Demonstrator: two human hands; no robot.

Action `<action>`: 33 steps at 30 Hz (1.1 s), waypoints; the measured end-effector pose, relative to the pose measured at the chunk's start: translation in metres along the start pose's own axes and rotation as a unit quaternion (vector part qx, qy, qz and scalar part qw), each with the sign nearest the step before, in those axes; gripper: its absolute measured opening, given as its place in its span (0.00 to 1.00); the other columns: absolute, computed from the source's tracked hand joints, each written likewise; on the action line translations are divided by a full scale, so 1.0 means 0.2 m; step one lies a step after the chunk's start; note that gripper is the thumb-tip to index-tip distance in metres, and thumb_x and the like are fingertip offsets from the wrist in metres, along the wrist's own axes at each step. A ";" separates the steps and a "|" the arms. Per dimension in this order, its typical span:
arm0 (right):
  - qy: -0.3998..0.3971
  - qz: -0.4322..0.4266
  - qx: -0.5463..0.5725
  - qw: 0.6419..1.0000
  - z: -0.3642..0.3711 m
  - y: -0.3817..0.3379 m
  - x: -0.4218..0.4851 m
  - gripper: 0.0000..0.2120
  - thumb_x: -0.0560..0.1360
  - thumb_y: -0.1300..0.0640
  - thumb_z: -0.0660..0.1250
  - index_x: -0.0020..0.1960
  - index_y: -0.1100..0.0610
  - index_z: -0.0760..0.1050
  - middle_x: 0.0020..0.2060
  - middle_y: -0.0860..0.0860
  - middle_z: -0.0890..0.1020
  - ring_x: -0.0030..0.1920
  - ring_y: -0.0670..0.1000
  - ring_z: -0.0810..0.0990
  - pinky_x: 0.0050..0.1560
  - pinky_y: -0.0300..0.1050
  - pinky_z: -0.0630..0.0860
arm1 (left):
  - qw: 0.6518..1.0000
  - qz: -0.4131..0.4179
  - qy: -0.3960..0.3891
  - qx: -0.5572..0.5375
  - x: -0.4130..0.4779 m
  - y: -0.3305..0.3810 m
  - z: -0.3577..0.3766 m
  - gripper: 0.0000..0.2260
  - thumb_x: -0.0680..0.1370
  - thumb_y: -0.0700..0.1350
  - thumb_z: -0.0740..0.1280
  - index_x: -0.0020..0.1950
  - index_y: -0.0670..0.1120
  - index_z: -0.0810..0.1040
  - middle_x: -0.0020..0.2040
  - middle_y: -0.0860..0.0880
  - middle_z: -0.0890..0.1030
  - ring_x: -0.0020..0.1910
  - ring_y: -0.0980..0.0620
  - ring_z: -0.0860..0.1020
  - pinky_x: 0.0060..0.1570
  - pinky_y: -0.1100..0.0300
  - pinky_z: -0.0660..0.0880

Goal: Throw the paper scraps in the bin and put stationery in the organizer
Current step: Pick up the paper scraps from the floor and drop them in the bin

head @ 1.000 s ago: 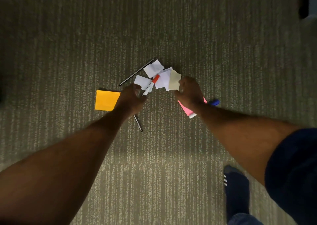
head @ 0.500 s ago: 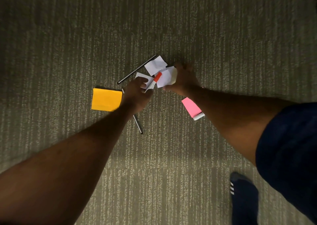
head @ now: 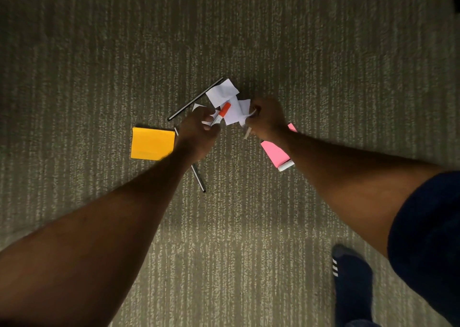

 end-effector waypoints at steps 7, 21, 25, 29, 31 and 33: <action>-0.032 -0.008 0.240 0.970 -0.01 -0.11 -0.14 0.09 0.67 0.70 0.70 0.36 0.58 0.73 0.32 0.51 0.75 0.31 0.44 0.76 0.33 0.43 0.76 | 0.950 -0.187 -0.088 -0.233 0.00 0.08 0.06 0.20 0.72 0.61 0.69 0.59 0.52 0.77 0.58 0.49 0.82 0.56 0.50 0.81 0.46 0.53 0.80; -0.102 -0.094 0.158 0.978 0.21 -0.33 -0.18 0.28 0.62 0.53 0.75 0.59 0.56 0.73 0.54 0.57 0.74 0.53 0.49 0.74 0.51 0.33 0.70 | 0.900 -0.273 -0.014 -0.338 -0.05 0.00 -0.07 0.10 0.78 0.39 0.65 0.58 0.46 0.77 0.38 0.47 0.81 0.24 0.57 0.76 0.22 0.68 0.67; -0.096 -0.016 0.263 0.960 0.15 -0.31 -0.13 0.22 0.68 0.60 0.73 0.59 0.55 0.70 0.50 0.56 0.73 0.46 0.48 0.74 0.44 0.35 0.72 | 0.894 -0.245 0.024 -0.375 -0.02 -0.08 -0.19 0.15 0.72 0.39 0.68 0.58 0.46 0.75 0.48 0.44 0.79 0.35 0.51 0.77 0.23 0.68 0.69; 0.058 -0.021 0.093 0.994 0.07 -0.23 -0.05 0.20 0.68 0.61 0.73 0.58 0.61 0.74 0.54 0.57 0.76 0.51 0.52 0.76 0.50 0.46 0.75 | 0.887 -0.258 0.065 -0.376 0.00 -0.14 -0.29 0.13 0.77 0.34 0.63 0.57 0.49 0.72 0.53 0.45 0.76 0.40 0.50 0.74 0.21 0.68 0.69; 0.056 -0.017 -0.001 0.998 0.06 -0.19 0.00 0.28 0.66 0.60 0.76 0.63 0.61 0.71 0.60 0.58 0.75 0.58 0.56 0.75 0.54 0.45 0.72 | 0.876 -0.261 0.057 -0.401 0.00 -0.15 -0.31 0.14 0.77 0.34 0.61 0.59 0.50 0.71 0.55 0.46 0.74 0.40 0.50 0.74 0.24 0.68 0.69; 0.032 -0.004 -0.061 0.998 0.08 -0.15 0.06 0.35 0.64 0.53 0.78 0.66 0.58 0.67 0.64 0.58 0.72 0.63 0.57 0.72 0.59 0.48 0.73 | 0.878 -0.273 0.056 -0.390 0.01 -0.16 -0.31 0.15 0.78 0.34 0.60 0.60 0.51 0.71 0.53 0.47 0.76 0.40 0.51 0.75 0.27 0.64 0.69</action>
Point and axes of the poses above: each hand's wrist, its own x-axis towards the middle knuckle, its own z-axis out of the palm, y = z × x, the point moved 3 cm from there along x, towards the middle knuckle
